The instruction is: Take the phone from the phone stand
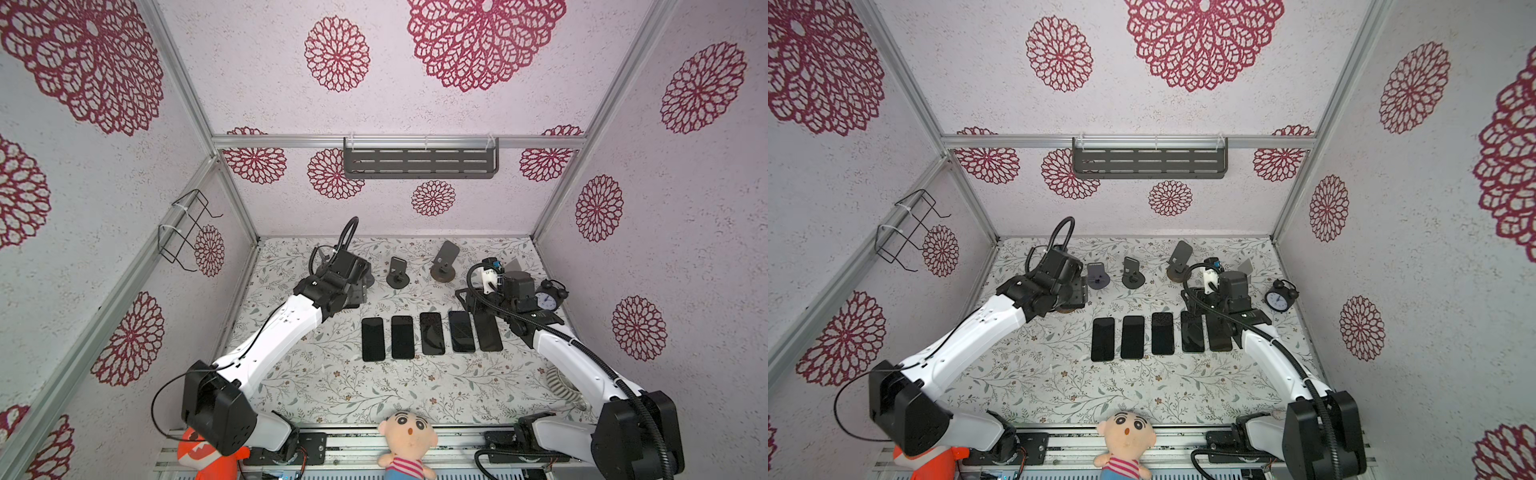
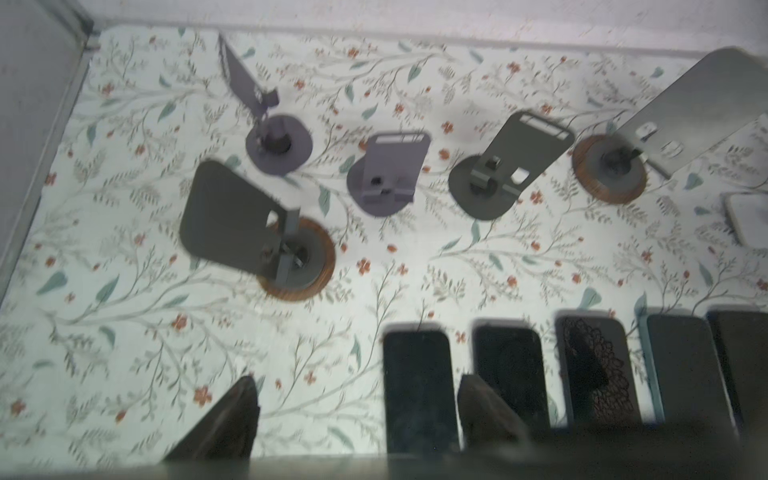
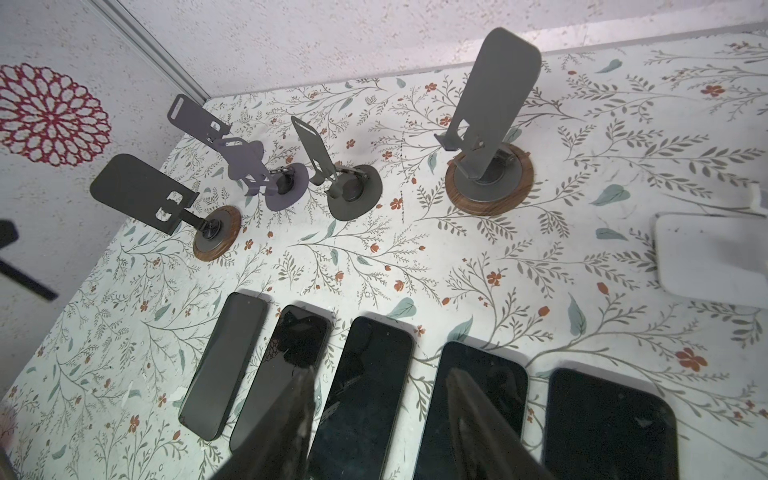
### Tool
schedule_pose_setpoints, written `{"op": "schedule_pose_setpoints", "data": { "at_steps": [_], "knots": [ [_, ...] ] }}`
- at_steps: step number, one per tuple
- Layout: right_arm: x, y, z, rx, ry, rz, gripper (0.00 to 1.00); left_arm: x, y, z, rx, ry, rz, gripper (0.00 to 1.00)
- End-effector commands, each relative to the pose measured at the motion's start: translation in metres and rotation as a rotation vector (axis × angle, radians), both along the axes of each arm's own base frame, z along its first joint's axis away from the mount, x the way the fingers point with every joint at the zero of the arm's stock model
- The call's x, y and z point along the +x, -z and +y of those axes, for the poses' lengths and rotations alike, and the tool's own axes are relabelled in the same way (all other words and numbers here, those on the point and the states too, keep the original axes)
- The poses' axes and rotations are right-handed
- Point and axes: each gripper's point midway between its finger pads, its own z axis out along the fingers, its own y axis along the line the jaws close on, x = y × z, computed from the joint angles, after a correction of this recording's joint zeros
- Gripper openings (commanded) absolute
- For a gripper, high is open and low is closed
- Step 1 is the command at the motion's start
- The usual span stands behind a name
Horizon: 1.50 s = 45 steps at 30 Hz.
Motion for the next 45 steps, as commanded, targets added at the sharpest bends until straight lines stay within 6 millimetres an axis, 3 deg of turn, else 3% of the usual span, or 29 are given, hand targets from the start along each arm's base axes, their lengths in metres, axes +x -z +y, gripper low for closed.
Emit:
{"op": "schedule_pose_setpoints", "data": {
  "at_steps": [1,4,8,21,31,45],
  "knots": [
    [0.005,-0.013,0.003,0.037,-0.007,-0.039,0.56,-0.048,0.034,0.018,-0.042,-0.078,0.148,0.58],
    [0.004,-0.013,0.004,0.043,-0.01,-0.04,0.56,-0.073,0.052,0.021,-0.1,-0.103,0.214,0.55],
    [0.007,-0.011,0.001,0.039,0.011,-0.038,0.56,-0.083,0.073,0.022,-0.114,-0.125,0.257,0.53],
    [0.002,-0.008,-0.003,0.01,0.013,-0.031,0.56,-0.067,0.122,0.001,-0.067,-0.073,0.383,0.51],
    [0.001,-0.003,-0.002,0.006,0.005,-0.026,0.56,-0.064,0.149,0.002,-0.01,-0.064,0.446,0.51],
    [0.001,-0.006,-0.003,-0.002,0.003,-0.03,0.56,-0.046,0.172,0.009,0.069,-0.072,0.458,0.54]
  ]
}}
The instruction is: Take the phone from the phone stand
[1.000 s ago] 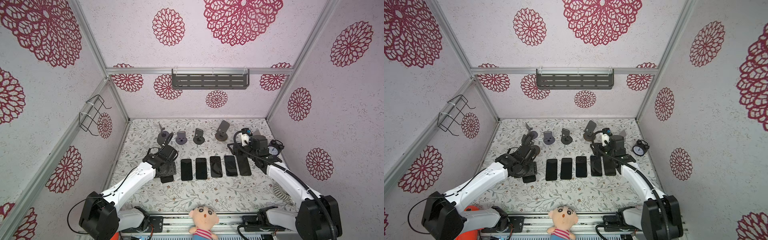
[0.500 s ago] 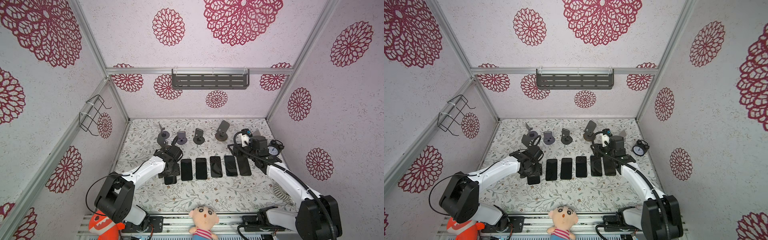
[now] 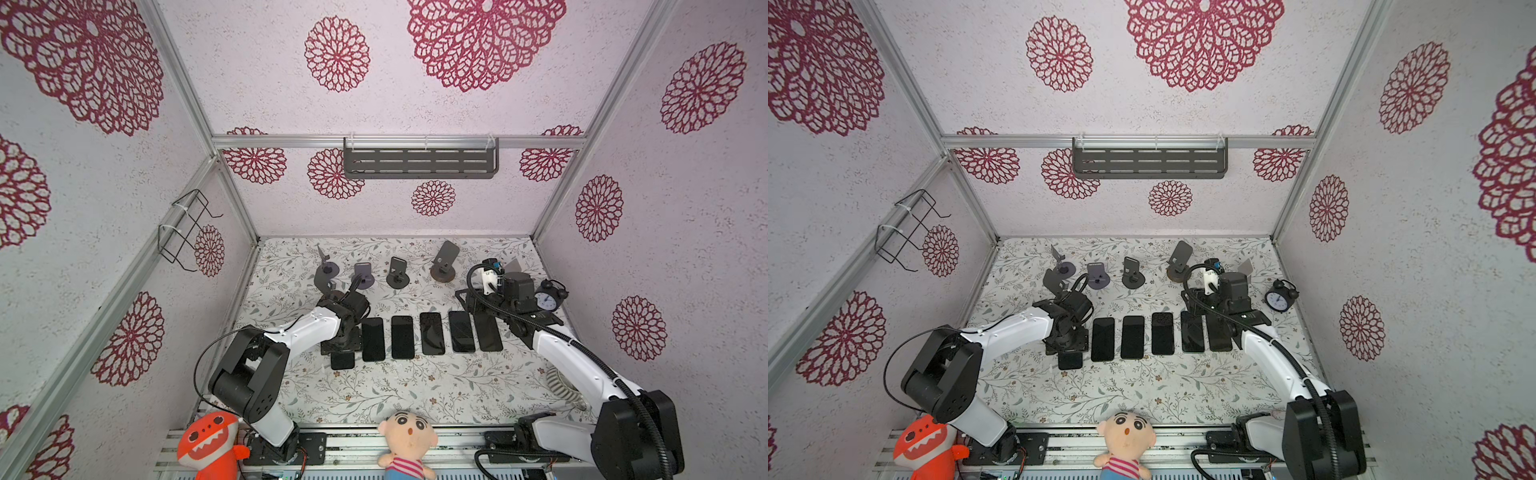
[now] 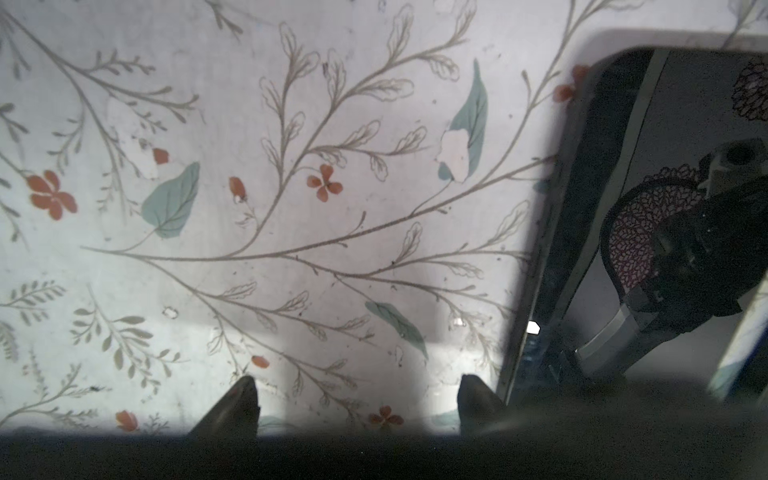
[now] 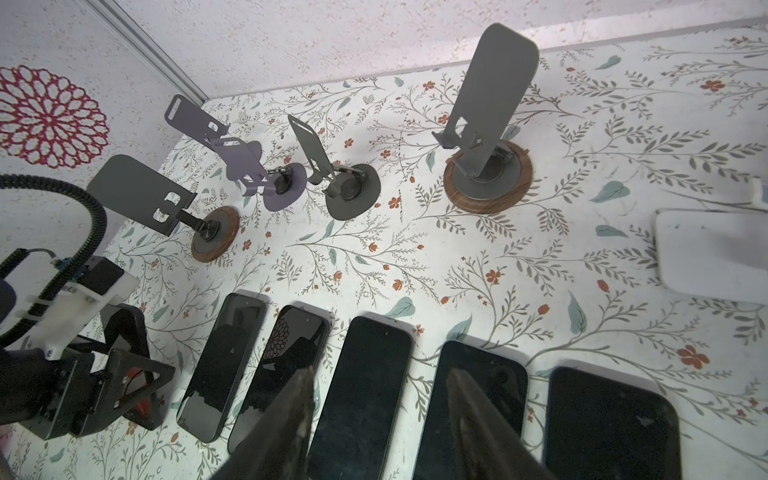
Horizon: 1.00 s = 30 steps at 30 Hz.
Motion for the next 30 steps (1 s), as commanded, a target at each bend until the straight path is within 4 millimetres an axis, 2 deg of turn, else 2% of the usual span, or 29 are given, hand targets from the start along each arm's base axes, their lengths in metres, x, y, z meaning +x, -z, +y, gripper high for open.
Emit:
{"op": "schedule_pose_setpoints", "data": {
  "at_steps": [1,18,30],
  "knots": [
    [0.002,-0.011,-0.002,-0.005,-0.004,-0.039,0.56,0.018,0.0,0.004,0.027,-0.005,-0.048,0.54],
    [0.003,-0.015,-0.002,-0.007,-0.002,-0.043,0.56,0.029,0.023,0.014,0.056,-0.013,-0.019,0.73],
    [0.001,-0.015,-0.004,-0.017,0.001,-0.044,0.56,0.035,0.026,0.015,0.065,-0.01,-0.015,0.83]
  ]
}}
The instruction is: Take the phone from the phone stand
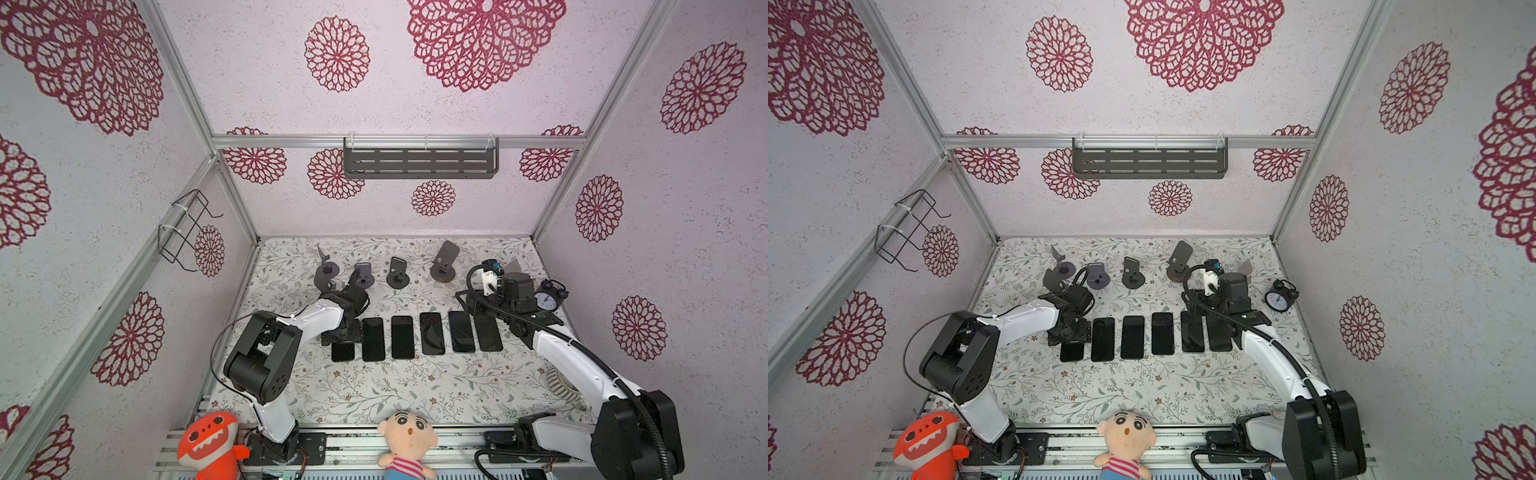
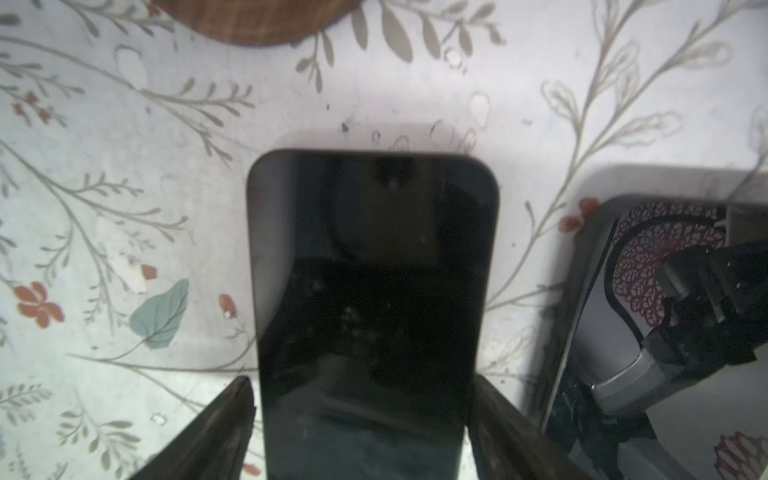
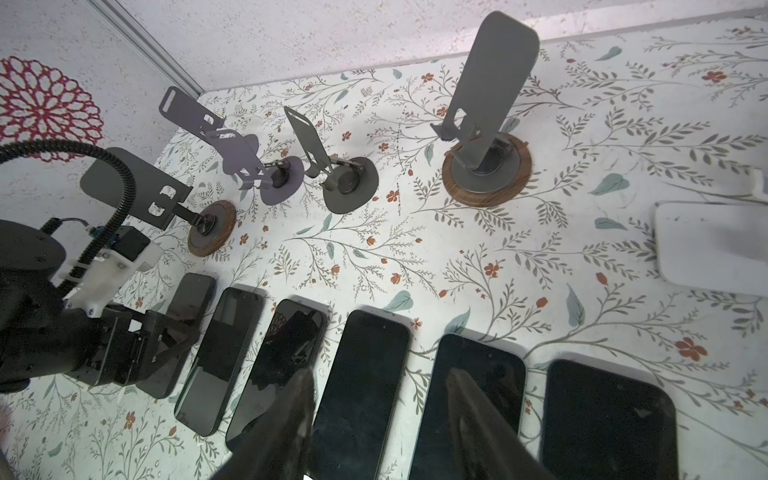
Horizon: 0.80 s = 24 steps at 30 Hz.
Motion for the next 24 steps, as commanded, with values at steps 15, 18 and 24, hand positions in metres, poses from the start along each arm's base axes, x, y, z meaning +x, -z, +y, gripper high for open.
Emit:
{"op": "schedule_pose_setpoints", "data": {
  "at_steps": [15,18,24],
  "knots": [
    [0.004,-0.019,-0.004,-0.008,0.009,-0.06,0.56,-0.005,-0.007,0.012,0.047,-0.015,-0.009,0.82],
    [0.004,-0.02,-0.005,-0.016,0.016,-0.061,0.56,-0.003,-0.02,0.011,0.051,-0.005,-0.029,0.81],
    [0.007,-0.021,-0.023,-0.094,0.095,-0.066,0.56,0.008,-0.072,0.012,0.038,0.009,-0.144,0.83]
  ]
}}
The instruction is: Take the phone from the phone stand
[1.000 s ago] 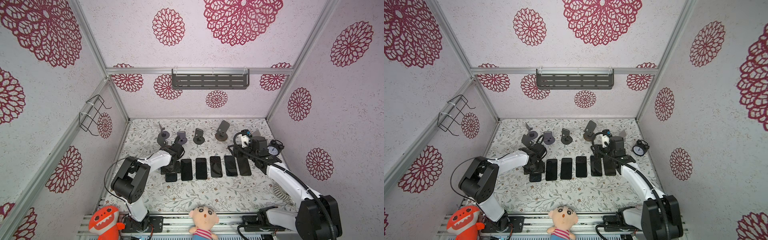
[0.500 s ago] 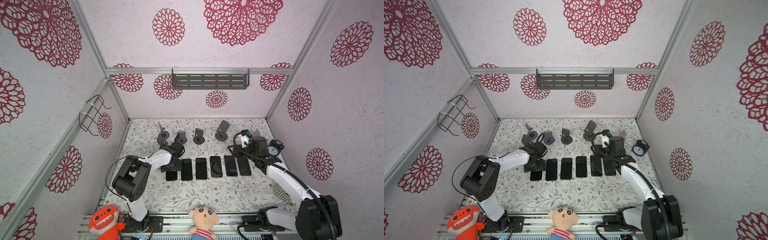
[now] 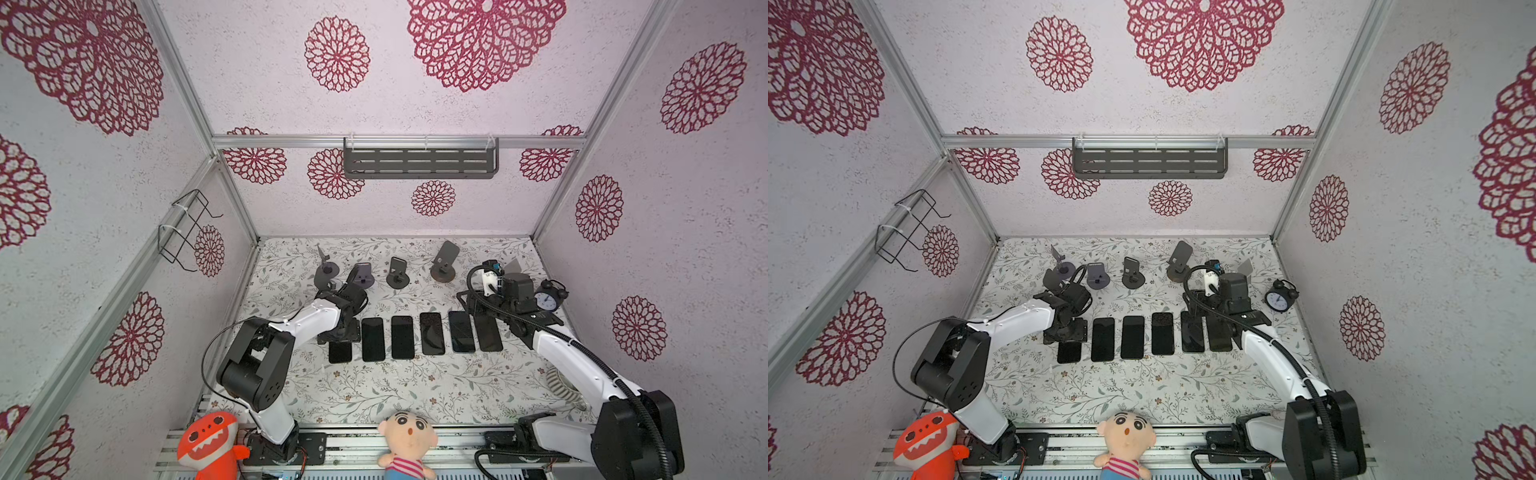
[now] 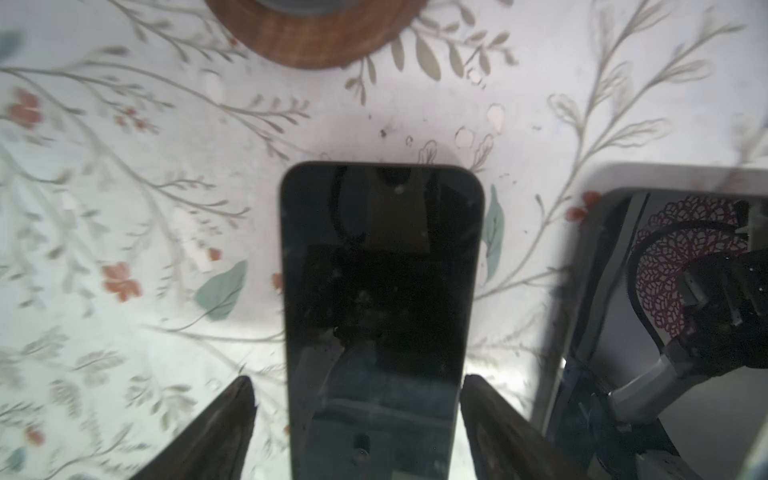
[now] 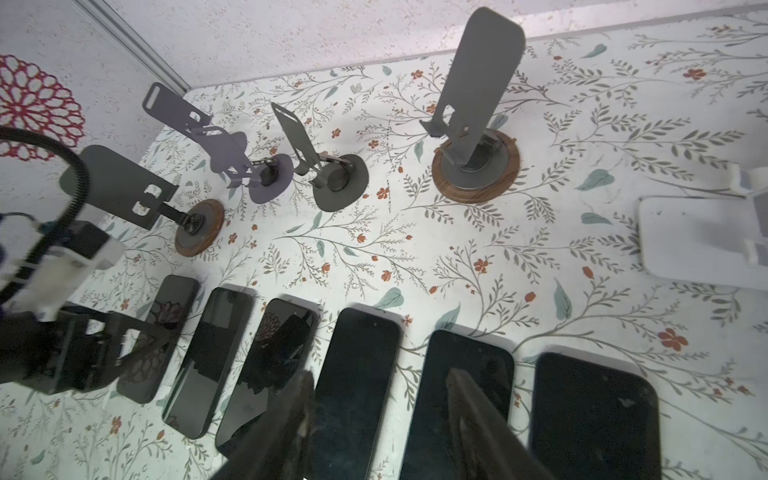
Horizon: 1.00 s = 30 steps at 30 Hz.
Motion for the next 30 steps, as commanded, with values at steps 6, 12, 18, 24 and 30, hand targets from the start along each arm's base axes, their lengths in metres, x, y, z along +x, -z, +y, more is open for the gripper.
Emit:
{"op": "schedule_pose_setpoints", "data": {
  "at_steps": [6,12,18,24,30],
  "knots": [
    [0.009,-0.03,-0.046,-0.131,0.202,-0.115,0.67,0.027,-0.098,0.008,-0.026,0.006,-0.339,0.98],
    [0.005,-0.026,-0.098,-0.284,0.406,-0.193,0.99,0.039,-0.152,0.06,0.156,-0.123,-0.624,0.97],
    [-0.013,-0.007,-0.146,-0.384,0.619,-0.269,0.99,0.041,-0.165,0.116,0.3,-0.329,-0.826,0.97],
    [-0.032,0.013,-0.176,-0.396,0.758,-0.341,0.99,0.04,-0.147,0.153,0.362,-0.432,-0.85,0.97],
    [-0.033,0.028,-0.181,-0.383,0.78,-0.353,0.99,0.053,-0.13,0.167,0.391,-0.359,-0.82,0.97]
  ]
}}
